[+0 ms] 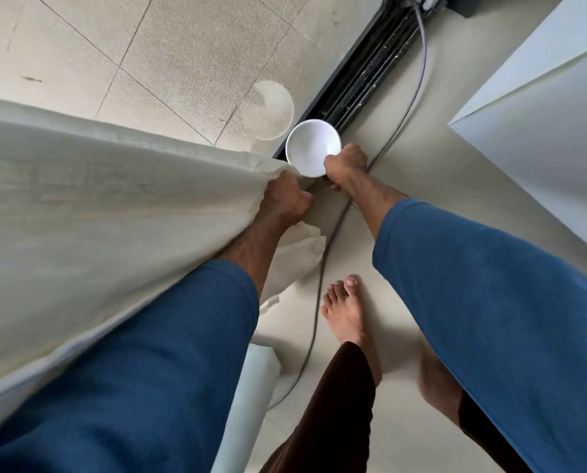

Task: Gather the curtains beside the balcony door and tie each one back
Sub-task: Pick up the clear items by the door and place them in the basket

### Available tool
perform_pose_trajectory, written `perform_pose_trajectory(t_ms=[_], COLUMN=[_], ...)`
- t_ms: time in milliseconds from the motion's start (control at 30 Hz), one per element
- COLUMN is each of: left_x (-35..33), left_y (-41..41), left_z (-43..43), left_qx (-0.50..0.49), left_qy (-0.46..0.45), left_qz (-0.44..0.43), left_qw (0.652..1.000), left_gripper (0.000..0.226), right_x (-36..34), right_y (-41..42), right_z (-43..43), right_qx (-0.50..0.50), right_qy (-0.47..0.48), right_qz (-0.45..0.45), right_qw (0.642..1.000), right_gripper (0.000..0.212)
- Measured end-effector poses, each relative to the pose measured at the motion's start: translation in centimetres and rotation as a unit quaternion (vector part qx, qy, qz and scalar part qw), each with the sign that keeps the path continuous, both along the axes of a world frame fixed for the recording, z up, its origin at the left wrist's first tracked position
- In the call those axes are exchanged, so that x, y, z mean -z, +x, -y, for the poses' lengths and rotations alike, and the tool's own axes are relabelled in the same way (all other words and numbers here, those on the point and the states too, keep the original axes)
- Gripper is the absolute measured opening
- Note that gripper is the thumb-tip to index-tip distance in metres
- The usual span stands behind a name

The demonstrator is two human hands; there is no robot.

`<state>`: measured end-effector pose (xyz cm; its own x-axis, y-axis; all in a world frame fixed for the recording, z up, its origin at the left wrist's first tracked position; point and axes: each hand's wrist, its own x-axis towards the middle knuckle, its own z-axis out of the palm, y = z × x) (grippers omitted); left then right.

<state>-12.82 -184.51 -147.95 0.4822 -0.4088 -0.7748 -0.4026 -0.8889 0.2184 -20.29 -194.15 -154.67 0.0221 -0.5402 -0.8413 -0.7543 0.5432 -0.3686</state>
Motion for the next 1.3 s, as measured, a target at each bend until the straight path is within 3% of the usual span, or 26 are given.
perform_pose_trajectory(t_ms=[267, 367, 533, 700, 1000, 1133, 1300], left_x=[-2.9, -5.9, -13.6, -24.3, -41.7, -43.2, -45.7], left_y=[-0.9, -2.6, -6.9, -12.6, -22.3, -25.1, -28.0], left_z=[-1.3, -1.4, -0.6, 0.0, 0.0, -2.3, -6.0], left_qx=[0.016, 0.029, 0.048, 0.08, 0.1, 0.103, 0.19], left_qy=[0.024, 0.021, 0.054, 0.069, 0.023, 0.004, -0.001], left_qz=[-0.007, -0.022, -0.036, -0.022, -0.082, -0.104, -0.099], left_qw=[1.0, 0.999, 0.997, 0.994, 0.991, 0.989, 0.977], left_gripper=[0.035, 0.045, 0.052, 0.034, 0.026, 0.024, 0.023], right_x=[-5.3, -8.9, -16.9, -28.7, -48.4, -52.2, -55.1], right_y=[-5.3, -8.7, -14.3, -20.1, -32.3, -37.0, -42.1], right_z=[-0.9, -2.0, -4.1, -5.0, -6.4, -9.3, -15.6], right_qx=[0.031, 0.063, 0.128, 0.164, 0.291, 0.337, 0.409], right_qy=[0.005, 0.026, 0.06, 0.062, 0.012, 0.003, -0.01], right_qz=[-0.011, -0.01, 0.007, 0.018, 0.04, 0.061, 0.063], right_qw=[0.999, 0.998, 0.99, 0.984, 0.956, 0.94, 0.91], right_gripper=[0.035, 0.033, 0.029, 0.011, 0.015, 0.016, 0.024])
